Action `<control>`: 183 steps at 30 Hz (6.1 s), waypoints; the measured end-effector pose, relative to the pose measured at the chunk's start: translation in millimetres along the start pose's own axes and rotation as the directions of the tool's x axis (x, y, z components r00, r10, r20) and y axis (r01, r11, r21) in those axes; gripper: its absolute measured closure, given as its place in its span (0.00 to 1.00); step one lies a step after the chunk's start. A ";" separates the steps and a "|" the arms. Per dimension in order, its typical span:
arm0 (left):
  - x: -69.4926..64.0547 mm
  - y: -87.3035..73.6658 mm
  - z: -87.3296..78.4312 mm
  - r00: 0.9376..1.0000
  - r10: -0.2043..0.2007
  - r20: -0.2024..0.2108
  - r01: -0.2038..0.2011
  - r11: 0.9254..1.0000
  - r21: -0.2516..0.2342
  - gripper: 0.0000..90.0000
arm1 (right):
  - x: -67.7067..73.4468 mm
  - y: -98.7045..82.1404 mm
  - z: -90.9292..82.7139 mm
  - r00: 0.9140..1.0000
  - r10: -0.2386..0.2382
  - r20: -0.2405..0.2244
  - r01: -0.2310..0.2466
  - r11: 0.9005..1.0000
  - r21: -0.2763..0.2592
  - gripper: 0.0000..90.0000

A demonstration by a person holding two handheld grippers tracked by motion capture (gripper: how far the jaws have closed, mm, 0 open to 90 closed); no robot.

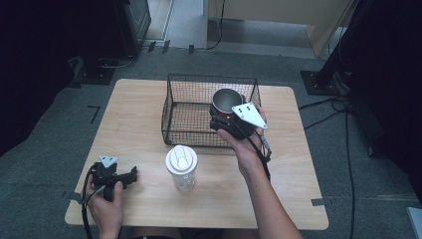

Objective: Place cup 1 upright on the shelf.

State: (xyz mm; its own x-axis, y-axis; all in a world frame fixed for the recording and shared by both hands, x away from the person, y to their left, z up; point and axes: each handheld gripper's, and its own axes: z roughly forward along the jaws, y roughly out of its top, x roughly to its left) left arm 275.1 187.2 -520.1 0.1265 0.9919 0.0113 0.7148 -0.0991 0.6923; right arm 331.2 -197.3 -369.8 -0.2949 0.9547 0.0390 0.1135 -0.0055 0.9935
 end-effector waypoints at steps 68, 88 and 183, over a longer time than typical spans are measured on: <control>-0.2 0.2 0.6 1.000 -0.003 -0.001 0.003 1.000 -0.003 0.00 | -31.7 -44.9 109.2 0.981 0.087 0.172 -0.099 0.993 0.063 0.08; 0.0 0.3 0.4 1.000 -0.001 0.000 0.001 1.000 0.000 0.00 | -37.5 -65.7 122.8 0.978 0.064 0.197 -0.104 0.975 0.197 0.08; -0.2 0.6 0.6 1.000 -0.003 0.000 0.003 1.000 -0.001 0.00 | -10.2 -28.3 0.3 0.999 0.044 0.001 -0.044 0.997 0.057 0.00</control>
State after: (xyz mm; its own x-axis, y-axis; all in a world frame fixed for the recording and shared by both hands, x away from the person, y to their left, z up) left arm 275.9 187.0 -520.2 0.1242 0.9922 0.0097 0.7148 -0.0962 0.6927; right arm 331.3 -206.8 -398.3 -0.2884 0.9540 0.0822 0.1802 -0.0302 0.9832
